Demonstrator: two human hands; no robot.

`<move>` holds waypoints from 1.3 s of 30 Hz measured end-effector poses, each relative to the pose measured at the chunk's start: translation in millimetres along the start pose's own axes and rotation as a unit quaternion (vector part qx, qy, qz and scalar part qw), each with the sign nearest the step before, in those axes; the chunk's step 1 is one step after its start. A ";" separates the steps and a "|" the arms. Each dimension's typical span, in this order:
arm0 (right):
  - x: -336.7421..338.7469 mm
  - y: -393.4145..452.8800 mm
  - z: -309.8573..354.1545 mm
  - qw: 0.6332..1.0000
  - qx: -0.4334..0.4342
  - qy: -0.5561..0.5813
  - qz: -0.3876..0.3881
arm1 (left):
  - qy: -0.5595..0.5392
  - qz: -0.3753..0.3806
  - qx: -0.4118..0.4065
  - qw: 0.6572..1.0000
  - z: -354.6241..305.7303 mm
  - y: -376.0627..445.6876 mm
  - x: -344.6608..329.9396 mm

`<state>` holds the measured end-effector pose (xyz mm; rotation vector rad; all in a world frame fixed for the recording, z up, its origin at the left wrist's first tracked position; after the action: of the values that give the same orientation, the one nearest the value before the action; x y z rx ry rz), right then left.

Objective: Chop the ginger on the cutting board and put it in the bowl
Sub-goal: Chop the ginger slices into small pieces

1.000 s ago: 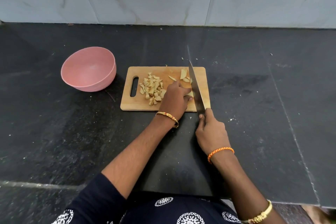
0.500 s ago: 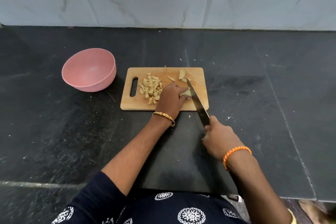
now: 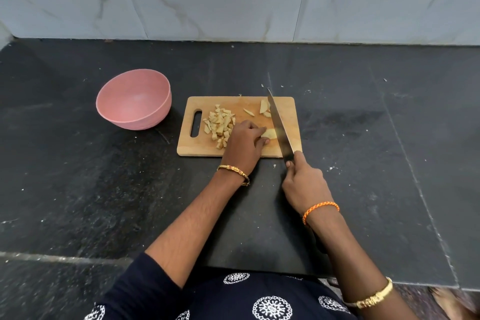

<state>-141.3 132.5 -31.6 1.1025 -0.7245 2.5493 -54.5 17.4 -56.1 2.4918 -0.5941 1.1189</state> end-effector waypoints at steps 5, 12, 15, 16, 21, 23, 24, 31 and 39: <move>-1.4 5.3 3.4 1.000 0.005 -0.004 0.003 | -0.007 -0.008 -0.007 1.000 1.7 1.2 -1.1; 6.5 10.0 12.2 0.995 -0.034 -0.080 0.052 | 0.000 -0.017 -0.006 1.000 0.3 1.6 -3.6; 7.5 9.4 17.1 0.990 -0.052 -0.106 0.082 | 0.002 -0.027 -0.004 1.000 0.1 0.1 -5.7; 8.1 9.3 17.7 0.988 -0.055 -0.108 0.092 | 0.001 -0.030 -0.004 1.000 0.1 -0.2 -6.3; 16.2 -6.7 4.7 0.986 -0.061 -0.093 0.122 | -0.007 -0.040 -0.006 0.999 -0.6 -1.0 -8.0; 15.6 -22.8 -6.6 0.991 -0.054 -0.066 0.106 | -0.014 -0.049 -0.011 0.999 0.1 -2.3 -8.9; 13.8 -31.5 -11.4 0.993 -0.045 -0.051 0.092 | -0.016 -0.053 -0.014 0.998 0.4 -3.2 -9.3; 0.2 -25.8 -9.0 1.000 0.015 0.004 -0.010 | -0.024 -0.065 -0.009 0.998 1.0 -3.7 -9.9; -8.1 0.6 0.4 1.000 0.006 0.007 -0.020 | -0.028 -0.068 -0.006 0.997 4.0 -2.2 -10.4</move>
<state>-135.8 131.4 -37.5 1.0902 -0.6786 2.5280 -57.2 19.8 -66.8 2.5182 -0.4370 0.9936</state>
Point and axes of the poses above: each hand's wrist, its own y-axis towards the middle knuckle, its own x-axis out of the back of the hand, z = x × y, the point moved 1 cm from there along y, towards the middle knuckle, and after that the axes turned 6 degrees about z, right-handed, at the moved point
